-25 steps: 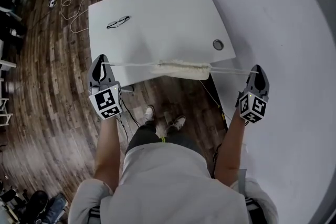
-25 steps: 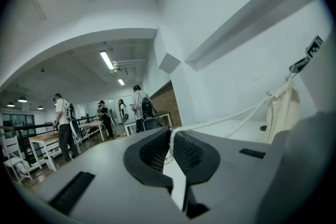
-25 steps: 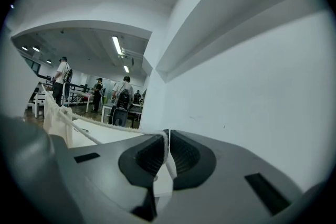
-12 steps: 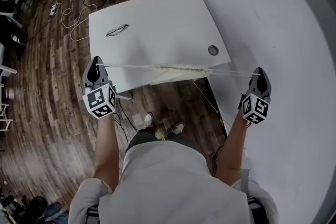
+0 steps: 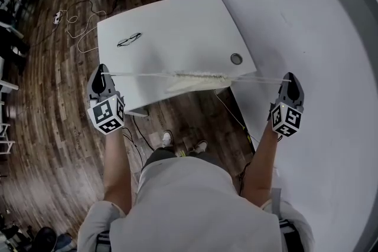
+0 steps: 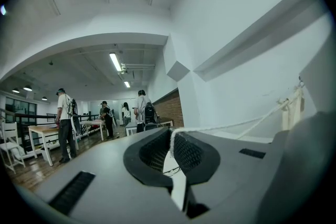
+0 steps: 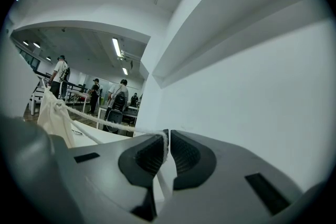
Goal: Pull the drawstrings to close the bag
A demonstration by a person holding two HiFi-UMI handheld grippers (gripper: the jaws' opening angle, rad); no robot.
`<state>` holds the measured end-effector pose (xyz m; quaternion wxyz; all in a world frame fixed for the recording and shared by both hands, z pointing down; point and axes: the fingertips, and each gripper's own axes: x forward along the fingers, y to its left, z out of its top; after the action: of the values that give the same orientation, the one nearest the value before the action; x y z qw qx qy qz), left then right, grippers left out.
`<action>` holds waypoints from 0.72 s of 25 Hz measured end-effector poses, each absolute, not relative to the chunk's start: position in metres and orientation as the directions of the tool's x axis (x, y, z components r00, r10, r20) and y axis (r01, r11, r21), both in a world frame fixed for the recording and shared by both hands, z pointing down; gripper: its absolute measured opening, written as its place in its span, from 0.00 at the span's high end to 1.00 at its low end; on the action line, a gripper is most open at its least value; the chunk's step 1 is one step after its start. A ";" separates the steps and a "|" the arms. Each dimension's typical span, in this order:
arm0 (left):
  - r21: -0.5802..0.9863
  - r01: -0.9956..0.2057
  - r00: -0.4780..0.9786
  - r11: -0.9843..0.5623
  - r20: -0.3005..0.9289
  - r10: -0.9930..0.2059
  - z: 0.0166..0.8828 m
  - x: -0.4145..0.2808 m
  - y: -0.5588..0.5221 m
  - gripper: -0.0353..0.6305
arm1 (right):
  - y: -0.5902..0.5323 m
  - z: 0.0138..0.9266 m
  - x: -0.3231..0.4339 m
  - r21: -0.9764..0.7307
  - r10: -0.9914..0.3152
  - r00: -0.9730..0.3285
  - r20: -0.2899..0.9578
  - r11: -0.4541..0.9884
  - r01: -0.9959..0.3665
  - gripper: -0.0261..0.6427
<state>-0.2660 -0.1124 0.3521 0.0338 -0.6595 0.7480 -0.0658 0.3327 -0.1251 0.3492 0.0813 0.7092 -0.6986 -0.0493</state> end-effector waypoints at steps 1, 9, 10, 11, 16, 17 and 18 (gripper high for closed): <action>-0.144 -0.982 -0.129 0.122 0.036 -0.991 0.352 -0.267 -0.113 0.92 | -0.125 0.350 0.332 0.186 -0.999 0.020 0.046 -0.011 -0.983 0.90; -0.140 -0.981 -0.143 0.137 0.036 -0.989 0.350 -0.274 -0.116 0.92 | -0.130 0.340 0.338 0.201 -0.999 0.028 0.033 -0.021 -0.979 0.90; -0.142 -0.981 -0.141 0.135 0.033 -0.989 0.348 -0.275 -0.117 0.92 | -0.130 0.338 0.340 0.199 -0.999 0.032 0.030 -0.026 -0.980 0.90; -0.142 -0.980 -0.142 0.137 0.029 -0.989 0.346 -0.277 -0.118 0.92 | -0.130 0.336 0.341 0.199 -0.999 0.035 0.027 -0.029 -0.980 0.90; -0.134 -0.979 -0.158 0.153 0.026 -0.987 0.345 -0.284 -0.124 0.92 | -0.139 0.334 0.344 0.200 -0.999 0.032 0.025 -0.026 -0.979 0.90; -0.133 -0.979 -0.159 0.154 0.027 -0.987 0.345 -0.285 -0.125 0.92 | -0.141 0.333 0.344 0.202 -0.999 0.030 0.025 -0.025 -0.979 0.90; -0.131 -0.979 -0.160 0.155 0.028 -0.987 0.345 -0.286 -0.126 0.92 | -0.143 0.332 0.344 0.203 -0.999 0.028 0.024 -0.023 -0.979 0.90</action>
<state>-0.2858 -0.1258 0.3446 0.0319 -0.6471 0.7594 -0.0588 0.3435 -0.1433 0.3322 0.0817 0.7123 -0.6943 -0.0626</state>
